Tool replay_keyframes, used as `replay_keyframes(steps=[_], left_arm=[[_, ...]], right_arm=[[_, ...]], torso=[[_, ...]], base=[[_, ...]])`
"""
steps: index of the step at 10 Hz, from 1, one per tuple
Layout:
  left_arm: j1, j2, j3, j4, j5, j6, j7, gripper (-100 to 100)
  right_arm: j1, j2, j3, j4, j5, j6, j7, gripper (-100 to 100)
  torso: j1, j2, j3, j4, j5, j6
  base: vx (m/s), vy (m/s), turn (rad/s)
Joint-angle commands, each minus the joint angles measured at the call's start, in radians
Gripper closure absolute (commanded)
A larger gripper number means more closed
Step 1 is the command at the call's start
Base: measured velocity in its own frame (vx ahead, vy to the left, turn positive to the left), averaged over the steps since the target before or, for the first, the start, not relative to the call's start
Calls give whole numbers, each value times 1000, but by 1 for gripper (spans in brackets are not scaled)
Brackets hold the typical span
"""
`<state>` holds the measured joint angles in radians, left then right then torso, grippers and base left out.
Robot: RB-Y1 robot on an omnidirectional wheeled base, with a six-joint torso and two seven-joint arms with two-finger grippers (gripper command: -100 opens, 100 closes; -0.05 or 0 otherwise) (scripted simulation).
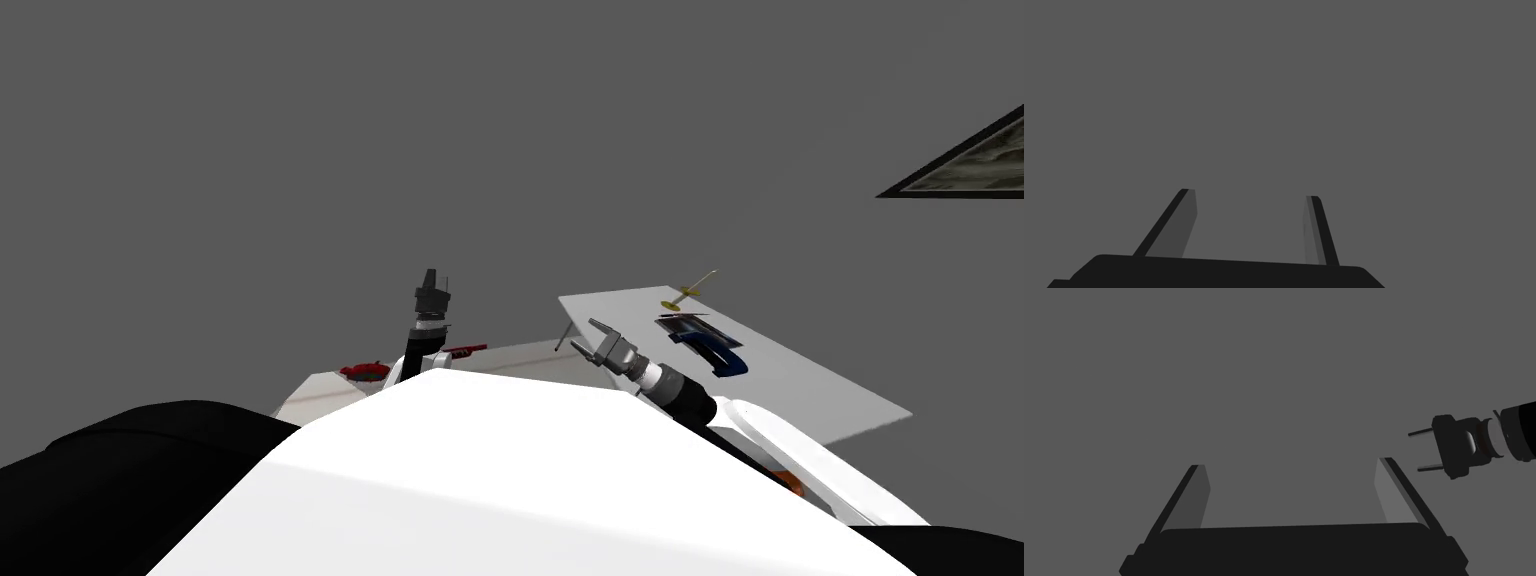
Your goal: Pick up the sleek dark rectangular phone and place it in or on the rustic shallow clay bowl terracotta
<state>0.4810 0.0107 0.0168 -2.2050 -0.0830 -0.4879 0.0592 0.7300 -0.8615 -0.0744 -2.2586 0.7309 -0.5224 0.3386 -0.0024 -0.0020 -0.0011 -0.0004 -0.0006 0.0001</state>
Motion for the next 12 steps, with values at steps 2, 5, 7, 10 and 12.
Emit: replay_keyframes(steps=[2, 5, 7, 10, 12], left_arm=[[0, 0, 0, 0, 0, 0, 0, 0], [0, 0, 0, 0, 0, 0, 0, 0], [0, 0, 0, 0, 0, 0, 0, 0], [0, 0, 0, 0, 0, 0, 0, 0], [0, 0, 0, 0, 0, 0, 0, 0]], right_arm=[[12, -70, 12, 50, 72, 6, 7, -100], [24, -123, 17, 88, 142, 4, 13, -100], [36, -166, 24, 128, 194, 1, 17, -100], [59, -242, 41, 213, 284, -7, 25, -100], [69, -287, 52, 252, 339, -11, 27, -100]], torso=[[0, 0, 0, 0, 0, 1], [0, -1, 0, 0, 0, 0], [-1, 0, 0, 0, 0, 0], [0, -1, -1, 0, 0, 1], [-1, -1, -1, 0, 0, 1]], base=[[21, -23, 183], [19, -22, 174], [19, -32, 198], [31, -30, 188], [23, -36, 207]])
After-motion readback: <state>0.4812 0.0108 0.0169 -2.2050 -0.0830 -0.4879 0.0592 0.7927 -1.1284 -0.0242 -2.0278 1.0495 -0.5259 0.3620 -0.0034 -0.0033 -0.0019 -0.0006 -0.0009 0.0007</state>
